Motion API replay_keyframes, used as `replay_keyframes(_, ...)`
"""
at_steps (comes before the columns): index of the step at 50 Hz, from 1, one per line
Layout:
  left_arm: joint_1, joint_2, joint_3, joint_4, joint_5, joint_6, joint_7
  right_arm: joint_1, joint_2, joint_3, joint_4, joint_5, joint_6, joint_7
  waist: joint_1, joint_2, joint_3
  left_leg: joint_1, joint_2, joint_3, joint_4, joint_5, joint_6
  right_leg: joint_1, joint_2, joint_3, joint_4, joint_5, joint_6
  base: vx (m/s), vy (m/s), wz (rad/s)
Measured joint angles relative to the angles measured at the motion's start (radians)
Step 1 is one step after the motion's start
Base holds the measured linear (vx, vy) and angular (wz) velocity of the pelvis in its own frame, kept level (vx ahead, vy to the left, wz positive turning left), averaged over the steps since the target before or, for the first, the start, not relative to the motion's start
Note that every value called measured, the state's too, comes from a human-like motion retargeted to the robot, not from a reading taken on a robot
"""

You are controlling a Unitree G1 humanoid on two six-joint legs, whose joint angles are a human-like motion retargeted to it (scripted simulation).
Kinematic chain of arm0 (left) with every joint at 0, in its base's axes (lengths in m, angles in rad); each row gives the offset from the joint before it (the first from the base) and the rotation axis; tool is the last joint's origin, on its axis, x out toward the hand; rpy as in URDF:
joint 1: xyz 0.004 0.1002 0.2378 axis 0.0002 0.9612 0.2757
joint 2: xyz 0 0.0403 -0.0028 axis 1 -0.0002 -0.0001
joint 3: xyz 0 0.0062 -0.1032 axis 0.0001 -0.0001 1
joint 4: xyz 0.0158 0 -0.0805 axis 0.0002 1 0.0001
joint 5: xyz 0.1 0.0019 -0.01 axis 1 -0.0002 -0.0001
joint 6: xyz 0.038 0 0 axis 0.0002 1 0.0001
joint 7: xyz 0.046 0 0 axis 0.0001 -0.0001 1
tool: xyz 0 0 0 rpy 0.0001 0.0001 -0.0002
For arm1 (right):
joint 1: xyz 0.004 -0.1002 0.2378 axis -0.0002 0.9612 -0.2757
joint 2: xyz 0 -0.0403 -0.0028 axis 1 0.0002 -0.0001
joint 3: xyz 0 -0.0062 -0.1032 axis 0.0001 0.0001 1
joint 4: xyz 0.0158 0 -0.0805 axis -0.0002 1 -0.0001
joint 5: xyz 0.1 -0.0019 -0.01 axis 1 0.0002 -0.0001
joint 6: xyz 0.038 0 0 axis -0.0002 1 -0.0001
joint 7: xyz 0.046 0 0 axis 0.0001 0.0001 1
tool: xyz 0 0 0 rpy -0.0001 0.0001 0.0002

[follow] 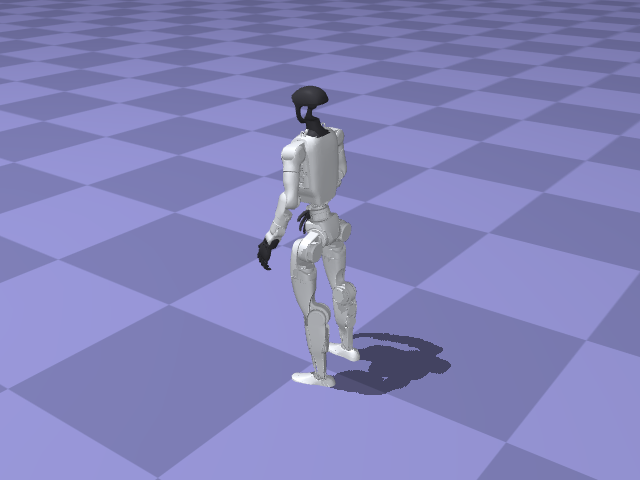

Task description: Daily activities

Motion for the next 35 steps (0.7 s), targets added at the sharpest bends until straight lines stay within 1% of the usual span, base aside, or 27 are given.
replay_keyframes(1,0.03,-0.024,-0.008,0.0,0.007,-0.004,0.014,0.031,0.022,0.007,0.003,-0.007,-0.001,-0.015,0.001,-0.002,-0.024,-0.006,-0.003,0.01,-0.024,0.028,0.004,-0.009,-0.002,0.004,-0.022,0.027,-0.002,0.0,0.0,0.0)
replay_keyframes(2,0.04,-0.031,-0.011,0.001,0.009,-0.006,0.018,0.042,0.029,0.01,0.005,-0.008,-0.001,-0.02,0.002,-0.003,-0.034,-0.011,-0.004,0.013,-0.032,0.037,0.005,-0.015,-0.003,0.005,-0.029,0.036,-0.002,0.0,0.0,0.0)
replay_keyframes(3,0.011,-0.008,-0.006,0.0,0.002,-0.003,0.004,0.012,0.008,0.003,0.004,0.001,-0.001,-0.005,0.001,-0.001,-0.018,-0.013,-0.001,0.003,-0.008,0.01,0.001,-0.014,-0.001,0.001,-0.008,0.01,0.0,0.0,0.0,0.0)
replay_keyframes(5,0.051,-0.039,-0.017,-0.001,0.009,-0.008,0.022,0.053,0.037,0.011,0.008,-0.007,-0.001,-0.028,0.003,-0.003,-0.049,-0.02,-0.005,0.016,-0.04,0.046,0.006,-0.025,-0.004,0.006,-0.036,0.046,-0.002,0.0,0.0,0.0)
replay_keyframes(7,0.012,-0.007,-0.009,-0.002,-0.002,-0.003,0.005,0.014,0.008,0.001,0.007,0.006,-0.001,-0.009,0.002,0.0,-0.027,-0.021,-0.001,0.002,-0.008,0.011,0.001,-0.021,-0.001,0.0,-0.008,0.012,0.0,0.0,0.0,0.0)
replay_keyframes(8,0.041,-0.031,-0.017,-0.003,0.004,-0.007,0.018,0.044,0.03,0.007,0.01,0.0,-0.001,-0.026,0.003,-0.003,-0.047,-0.024,-0.004,0.012,-0.032,0.037,0.005,-0.027,-0.004,0.004,-0.029,0.038,-0.002,0.0,0.0,0.0)
replay_keyframes(10,0.002,0.001,-0.009,-0.004,-0.008,-0.003,0.002,0.005,0.002,-0.003,0.009,0.011,0.0,-0.007,0.003,0.0,-0.023,-0.023,-0.001,-0.002,0.0,0.002,0.001,-0.021,-0.001,-0.002,0.0,0.004,0.001,0.0,0.0,0.0)
replay_keyframes(12,0.042,-0.03,-0.019,-0.006,-0.002,-0.008,0.022,0.046,0.031,0.005,0.014,0.003,-0.001,-0.03,0.006,-0.004,-0.049,-0.025,-0.005,0.011,-0.032,0.038,0.006,-0.028,-0.004,0.003,-0.029,0.038,-0.001,0.0,0.0,0.0)
replay_keyframes(13,0.012,-0.007,-0.013,-0.006,-0.01,-0.004,0.009,0.016,0.009,-0.002,0.013,0.011,0.0,-0.015,0.005,-0.002,-0.03,-0.024,-0.002,0.001,-0.008,0.011,0.003,-0.023,-0.002,-0.001,-0.008,0.013,0.0,0.0,0.0,0.0)
replay_keyframes(15,0.05,-0.038,-0.023,-0.008,-0.003,-0.01,0.029,0.056,0.038,0.007,0.018,0.002,0.0,-0.038,0.008,-0.007,-0.055,-0.026,-0.007,0.014,-0.04,0.046,0.008,-0.03,-0.006,0.005,-0.036,0.047,-0.001,0.0,0.0,0.0)
replay_keyframes(17,0.01,-0.006,-0.014,-0.009,-0.014,-0.005,0.014,0.016,0.01,-0.002,0.017,0.012,0.001,-0.017,0.008,-0.005,-0.029,-0.023,-0.003,0.0,-0.008,0.01,0.004,-0.022,-0.003,-0.001,-0.008,0.013,0.002,0.0,0.0,0.0)
replay_keyframes(18,0.039,-0.029,-0.021,-0.01,-0.007,-0.009,0.029,0.046,0.031,0.005,0.02,0.003,0.0,-0.033,0.01,-0.008,-0.048,-0.025,-0.007,0.01,-0.032,0.037,0.008,-0.027,-0.006,0.003,-0.029,0.039,0.0,0.0,0.0,0.0)
replay_keyframes(20,-0.001,0.002,-0.01,-0.012,-0.017,-0.004,0.015,0.006,0.003,-0.003,0.019,0.011,0.001,-0.014,0.011,-0.007,-0.022,-0.022,-0.003,-0.003,0.0,0.002,0.004,-0.02,-0.003,-0.003,0.0,0.005,0.003,0.0,0.0,0.0)
replay_keyframes(22,0.037,-0.029,-0.018,-0.013,-0.008,-0.009,0.037,0.046,0.031,0.008,0.022,-0.003,0.0,-0.037,0.013,-0.013,-0.047,-0.024,-0.008,0.011,-0.032,0.038,0.009,-0.027,-0.007,0.003,-0.029,0.04,0.001,0.0,0.0,0.0)
replay_keyframes(23,0.007,-0.006,-0.01,-0.013,-0.015,-0.005,0.027,0.016,0.01,0.003,0.021,0.002,0.001,-0.023,0.013,-0.012,-0.028,-0.023,-0.005,0.001,-0.008,0.011,0.006,-0.022,-0.005,-0.002,-0.008,0.014,0.003,0.0,0.0,0.0)
replay_keyframes(25,0.045,-0.037,-0.018,-0.014,-0.004,-0.011,0.049,0.055,0.038,0.015,0.024,-0.014,0.0,-0.045,0.015,-0.018,-0.052,-0.025,-0.01,0.015,-0.04,0.047,0.01,-0.029,-0.009,0.004,-0.036,0.049,0.002,0.0,0.0,0.0)
replay_keyframes(27,0.004,-0.005,-0.007,-0.015,-0.012,-0.005,0.035,0.014,0.009,0.009,0.021,-0.009,0.0,-0.025,0.014,-0.017,-0.027,-0.023,-0.007,0.001,-0.009,0.013,0.006,-0.022,-0.007,-0.002,-0.008,0.015,0.004,0.0,0.0,0.0)
replay_keyframes(28,0.033,-0.028,-0.013,-0.017,-0.003,-0.009,0.049,0.044,0.031,0.018,0.022,-0.021,0.0,-0.041,0.015,-0.021,-0.045,-0.026,-0.01,0.012,-0.032,0.04,0.009,-0.028,-0.009,0.003,-0.029,0.041,0.003,0.0,0.0,0.0)
replay_keyframes(30,-0.007,0.005,-0.003,-0.019,-0.01,-0.005,0.034,0.003,0.001,0.013,0.018,-0.019,-0.001,-0.021,0.014,-0.02,-0.02,-0.024,-0.006,-0.002,-0.001,0.005,0.004,-0.022,-0.006,-0.002,0.0,0.007,0.006,0.0,0.0,0.0)
replay_keyframes(32,0.032,-0.025,-0.011,-0.023,0.003,-0.011,0.053,0.042,0.029,0.026,0.017,-0.037,-0.002,-0.041,0.015,-0.025,-0.046,-0.029,-0.01,0.012,-0.032,0.041,0.009,-0.031,-0.01,0.003,-0.029,0.043,0.004,0.0,0.0,0.0)
replay_keyframes(33,0.002,0.0,-0.004,-0.025,-0.002,-0.007,0.041,0.012,0.007,0.022,0.014,-0.034,-0.002,-0.026,0.013,-0.024,-0.026,-0.028,-0.007,0.002,-0.009,0.015,0.005,-0.026,-0.008,-0.001,-0.008,0.017,0.006,0.0,0.0,0.0)
replay_keyframes(34,0.012,-0.007,-0.006,-0.027,0.003,-0.009,0.046,0.022,0.013,0.026,0.013,-0.041,-0.002,-0.031,0.013,-0.025,-0.033,-0.03,-0.008,0.005,-0.017,0.025,0.006,-0.029,-0.008,0.001,-0.015,0.027,0.005,0.0,0.0,0.0)
replay_keyframes(35,0.041,-0.029,-0.013,-0.03,0.013,-0.013,0.059,0.051,0.034,0.034,0.013,-0.053,-0.002,-0.046,0.014,-0.029,-0.053,-0.034,-0.011,0.015,-0.04,0.052,0.009,-0.036,-0.011,0.006,-0.036,0.053,0.004,0.0,0.0,0.0)
